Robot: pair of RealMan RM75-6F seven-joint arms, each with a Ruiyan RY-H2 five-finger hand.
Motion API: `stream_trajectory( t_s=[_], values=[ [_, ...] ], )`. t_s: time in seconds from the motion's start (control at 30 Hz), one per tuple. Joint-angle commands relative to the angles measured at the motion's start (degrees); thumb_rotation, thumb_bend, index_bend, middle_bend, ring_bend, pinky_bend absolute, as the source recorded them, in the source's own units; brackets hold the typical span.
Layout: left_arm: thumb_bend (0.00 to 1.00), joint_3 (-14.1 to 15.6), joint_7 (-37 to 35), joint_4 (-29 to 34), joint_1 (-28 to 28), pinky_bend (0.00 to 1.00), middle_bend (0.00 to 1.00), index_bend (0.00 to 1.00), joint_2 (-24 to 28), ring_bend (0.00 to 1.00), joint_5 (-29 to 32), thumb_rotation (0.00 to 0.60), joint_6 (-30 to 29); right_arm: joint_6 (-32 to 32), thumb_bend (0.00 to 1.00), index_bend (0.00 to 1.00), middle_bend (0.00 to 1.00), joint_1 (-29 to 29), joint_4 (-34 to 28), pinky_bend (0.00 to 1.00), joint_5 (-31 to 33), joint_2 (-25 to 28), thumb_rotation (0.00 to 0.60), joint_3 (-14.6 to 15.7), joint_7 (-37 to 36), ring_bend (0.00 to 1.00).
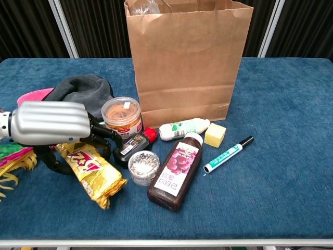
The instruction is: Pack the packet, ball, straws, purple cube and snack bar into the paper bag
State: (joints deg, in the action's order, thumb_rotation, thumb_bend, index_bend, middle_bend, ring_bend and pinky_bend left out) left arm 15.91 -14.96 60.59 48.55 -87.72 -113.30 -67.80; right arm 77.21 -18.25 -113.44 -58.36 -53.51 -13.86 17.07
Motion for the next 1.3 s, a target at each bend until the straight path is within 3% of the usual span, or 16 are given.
stream_trajectory(
  t_s=[0.03, 0.27, 0.57, 1.0, 1.3],
  values=[
    [0.38, -0.5, 0.2, 0.6, -0.3, 0.55, 0.60, 0.59, 0.5, 0.49, 0.1, 0.600, -1.2, 0.1, 0.10, 0.23, 0.25, 0.1, -0.2, 0.13, -0.2, 0.1, 0.600, 0.0, -0.1, 0.08],
    [0.40, -1.3, 2.2, 5.1, -0.1, 0.56, 0.62, 0.61, 4.0, 0.51, 0.8, 0.600, -1.9, 0.9, 0.10, 0.24, 0.25, 0.3, -1.5, 0.14, -1.0, 0.9, 0.600, -0.2, -0.3, 0.08],
    [0.40, -3.2, 9.4, 16.5, -0.1, 0.57, 0.62, 0.61, 15.3, 0.51, 3.4, 0.600, -1.6, 3.0, 0.10, 0.25, 0.25, 1.8, -3.7, 0.14, -4.4, 2.2, 0.600, 0.0, -2.6, 0.08],
    [0.40, -10.5, 15.0, 27.4, 2.7, 0.57, 0.63, 0.61, 33.1, 0.52, 10.7, 0.600, 3.3, 7.1, 0.10, 0.25, 0.26, 4.3, -7.2, 0.15, -10.0, 4.6, 0.600, -0.6, -6.6, 0.09],
    [0.40, -16.4, 21.9, 27.4, 3.3, 0.58, 0.64, 0.62, 37.0, 0.53, 19.2, 0.600, 8.3, 7.3, 0.10, 0.25, 0.26, 5.1, -7.2, 0.15, -10.9, 4.9, 0.600, -0.4, -8.2, 0.09]
  ],
)
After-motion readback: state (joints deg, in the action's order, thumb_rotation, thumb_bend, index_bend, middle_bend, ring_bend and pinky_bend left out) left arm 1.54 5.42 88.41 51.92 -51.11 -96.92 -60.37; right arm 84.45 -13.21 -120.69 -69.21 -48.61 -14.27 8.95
